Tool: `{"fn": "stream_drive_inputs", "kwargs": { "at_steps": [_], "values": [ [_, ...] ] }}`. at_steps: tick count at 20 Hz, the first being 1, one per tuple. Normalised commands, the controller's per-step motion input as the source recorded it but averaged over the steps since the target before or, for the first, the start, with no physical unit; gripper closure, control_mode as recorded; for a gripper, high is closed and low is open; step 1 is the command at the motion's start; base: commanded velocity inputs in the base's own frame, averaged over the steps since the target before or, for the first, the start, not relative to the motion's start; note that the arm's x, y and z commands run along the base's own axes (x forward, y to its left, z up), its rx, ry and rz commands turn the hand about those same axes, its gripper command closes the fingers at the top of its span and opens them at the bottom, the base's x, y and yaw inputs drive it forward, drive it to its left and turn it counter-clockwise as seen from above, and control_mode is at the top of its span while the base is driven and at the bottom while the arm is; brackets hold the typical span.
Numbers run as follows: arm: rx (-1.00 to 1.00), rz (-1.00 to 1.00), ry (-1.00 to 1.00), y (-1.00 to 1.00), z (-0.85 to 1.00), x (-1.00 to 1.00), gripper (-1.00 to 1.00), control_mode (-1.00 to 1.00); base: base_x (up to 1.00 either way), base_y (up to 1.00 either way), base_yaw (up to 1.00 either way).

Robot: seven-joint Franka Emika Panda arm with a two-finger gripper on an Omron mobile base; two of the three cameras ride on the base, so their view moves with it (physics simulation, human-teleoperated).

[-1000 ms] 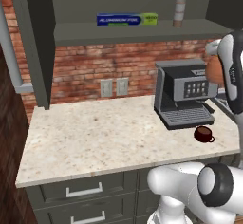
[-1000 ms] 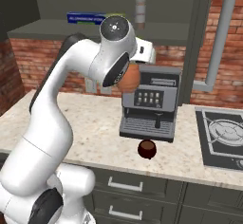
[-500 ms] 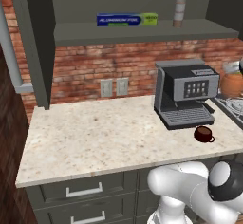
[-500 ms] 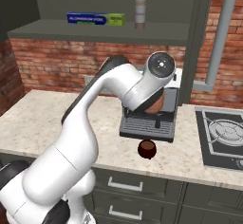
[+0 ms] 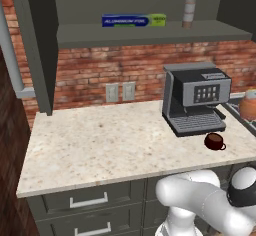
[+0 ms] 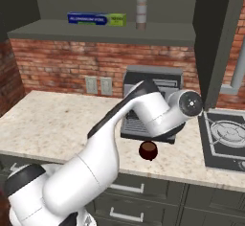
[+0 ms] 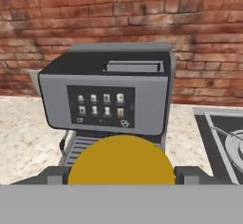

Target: Pick the cinnamon and honey bottle from the cabinet and place them next to the mug.

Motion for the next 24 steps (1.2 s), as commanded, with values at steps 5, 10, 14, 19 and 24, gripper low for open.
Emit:
{"fn": "stream_drive_inputs", "kwargs": {
  "at_steps": [5,10,14,19,24],
  "values": [
    [0.00,0.03,0.00,-0.13,-0.51,0.00,1.00,-1.00,0.00,0.00,0.00],
    [0.00,0.03,-0.02,-0.17,-0.66,0.00,1.00,-1.00,0.00,0.00,0.00],
    [0.00,0.04,-0.02,-0.11,-0.66,0.01,1.00,-1.00,0.00,0.00,0.00],
    [0.00,0.13,-0.02,-0.27,-0.71,0.25,1.00,-1.00,0.00,0.00,0.00],
    [0.00,0.17,-0.02,-0.28,-0.41,0.40,1.00,-1.00,0.00,0.00,0.00]
  ]
}}
